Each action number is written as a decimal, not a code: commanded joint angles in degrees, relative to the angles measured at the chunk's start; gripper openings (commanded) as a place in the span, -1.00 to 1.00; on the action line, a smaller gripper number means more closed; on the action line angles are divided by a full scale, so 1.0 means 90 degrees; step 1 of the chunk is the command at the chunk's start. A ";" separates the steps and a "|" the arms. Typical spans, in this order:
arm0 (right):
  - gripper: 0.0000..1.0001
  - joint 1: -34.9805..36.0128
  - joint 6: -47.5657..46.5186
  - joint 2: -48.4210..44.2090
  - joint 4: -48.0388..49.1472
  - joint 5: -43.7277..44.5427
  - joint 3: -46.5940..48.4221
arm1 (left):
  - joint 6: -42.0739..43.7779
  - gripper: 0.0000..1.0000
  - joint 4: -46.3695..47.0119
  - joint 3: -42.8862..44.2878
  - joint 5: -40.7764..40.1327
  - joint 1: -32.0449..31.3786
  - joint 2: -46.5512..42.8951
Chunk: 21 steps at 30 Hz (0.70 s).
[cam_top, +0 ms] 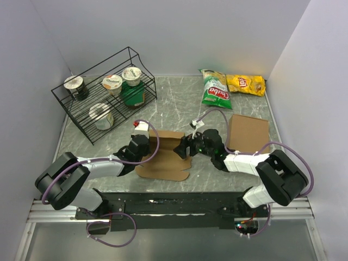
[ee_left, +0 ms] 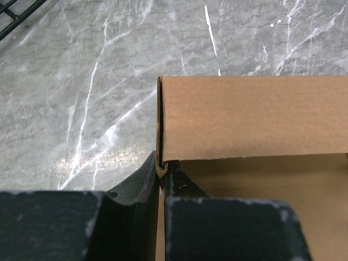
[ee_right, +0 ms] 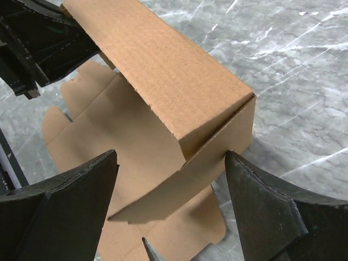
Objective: Fold the paper box
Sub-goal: Fold the paper box at the center of the board.
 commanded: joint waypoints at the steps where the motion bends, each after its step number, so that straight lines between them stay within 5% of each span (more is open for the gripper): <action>1: 0.76 0.0064 -0.0125 -0.0423 -0.0098 0.0131 0.0076 | -0.0021 -0.98 -0.0094 0.0137 0.0234 -0.0058 0.0056; 21: 0.68 0.0162 0.0704 -0.1791 -0.3028 0.2210 0.0271 | -0.0011 -0.98 -0.0075 0.0146 0.0244 -0.0058 0.0105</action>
